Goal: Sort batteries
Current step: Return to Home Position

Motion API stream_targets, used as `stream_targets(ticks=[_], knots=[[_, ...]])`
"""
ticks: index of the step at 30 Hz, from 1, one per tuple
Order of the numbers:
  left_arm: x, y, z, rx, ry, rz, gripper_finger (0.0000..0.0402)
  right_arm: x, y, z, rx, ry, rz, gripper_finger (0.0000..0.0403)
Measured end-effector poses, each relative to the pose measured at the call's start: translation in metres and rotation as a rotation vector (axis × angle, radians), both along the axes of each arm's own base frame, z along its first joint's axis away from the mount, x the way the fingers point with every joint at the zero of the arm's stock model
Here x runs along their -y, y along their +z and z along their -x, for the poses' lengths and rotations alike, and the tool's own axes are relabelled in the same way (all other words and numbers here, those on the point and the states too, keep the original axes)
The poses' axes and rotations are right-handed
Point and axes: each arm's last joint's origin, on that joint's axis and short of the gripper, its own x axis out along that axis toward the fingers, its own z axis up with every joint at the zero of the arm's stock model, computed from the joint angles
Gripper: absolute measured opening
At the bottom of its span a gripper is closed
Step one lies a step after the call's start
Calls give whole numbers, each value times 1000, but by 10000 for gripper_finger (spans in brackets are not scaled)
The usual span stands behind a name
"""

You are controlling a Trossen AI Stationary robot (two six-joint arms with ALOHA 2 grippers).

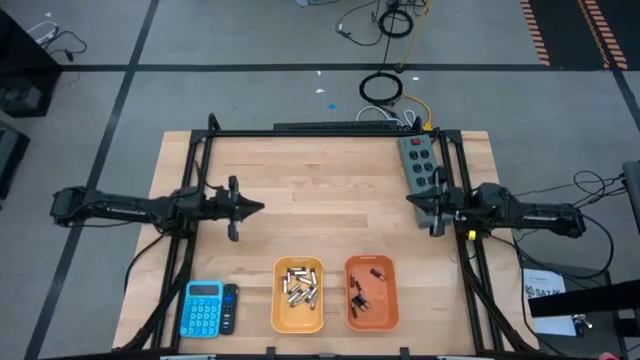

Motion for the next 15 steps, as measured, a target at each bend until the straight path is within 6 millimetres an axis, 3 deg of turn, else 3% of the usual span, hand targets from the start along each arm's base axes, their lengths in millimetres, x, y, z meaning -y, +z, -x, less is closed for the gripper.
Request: stream_targets(ticks=[7, 15], knots=[[-3, -3, 8, -4, 22, 26, 17, 0, -29, -2, -46, 13, -26, 0], [-2, -7, 16, -5, 23, 79, 17, 0, -31, -1, -66, 13, -66, 0]])
